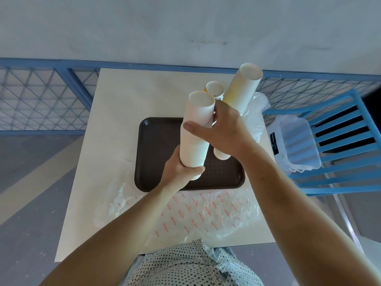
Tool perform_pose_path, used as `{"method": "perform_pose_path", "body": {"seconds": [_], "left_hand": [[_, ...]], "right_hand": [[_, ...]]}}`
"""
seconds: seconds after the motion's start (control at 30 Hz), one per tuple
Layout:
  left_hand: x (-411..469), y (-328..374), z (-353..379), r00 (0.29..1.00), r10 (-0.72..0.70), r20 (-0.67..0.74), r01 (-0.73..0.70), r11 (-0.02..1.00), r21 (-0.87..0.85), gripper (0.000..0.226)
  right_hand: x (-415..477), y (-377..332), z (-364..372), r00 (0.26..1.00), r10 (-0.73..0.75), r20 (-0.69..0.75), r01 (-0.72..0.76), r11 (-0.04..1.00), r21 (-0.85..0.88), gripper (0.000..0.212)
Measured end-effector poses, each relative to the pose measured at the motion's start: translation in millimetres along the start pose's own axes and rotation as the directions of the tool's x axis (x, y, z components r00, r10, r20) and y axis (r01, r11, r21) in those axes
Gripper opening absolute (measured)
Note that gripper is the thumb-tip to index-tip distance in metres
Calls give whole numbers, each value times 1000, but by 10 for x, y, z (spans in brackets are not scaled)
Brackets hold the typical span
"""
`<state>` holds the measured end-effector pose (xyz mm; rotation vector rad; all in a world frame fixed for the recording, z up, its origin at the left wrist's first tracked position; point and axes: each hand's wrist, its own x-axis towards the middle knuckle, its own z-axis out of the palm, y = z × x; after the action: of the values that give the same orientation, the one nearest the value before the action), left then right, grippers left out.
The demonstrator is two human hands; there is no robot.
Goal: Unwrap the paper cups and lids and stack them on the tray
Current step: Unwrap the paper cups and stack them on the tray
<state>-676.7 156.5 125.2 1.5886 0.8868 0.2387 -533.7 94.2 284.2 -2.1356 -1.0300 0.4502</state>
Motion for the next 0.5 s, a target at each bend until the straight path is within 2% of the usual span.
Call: {"method": "perform_pose_path", "body": {"seconds": [0.17,0.5], "left_hand": [[-28,148,-97,1000,28,2,-28,999,28,78],[-33,225,-316,997,51,-60,-48,997,54,79]], "right_hand": [[63,-170,-143,999,-14,-30,11,994,-105,56],[55,-318,-79,969,-59,-240,43,996,-72,53]]}}
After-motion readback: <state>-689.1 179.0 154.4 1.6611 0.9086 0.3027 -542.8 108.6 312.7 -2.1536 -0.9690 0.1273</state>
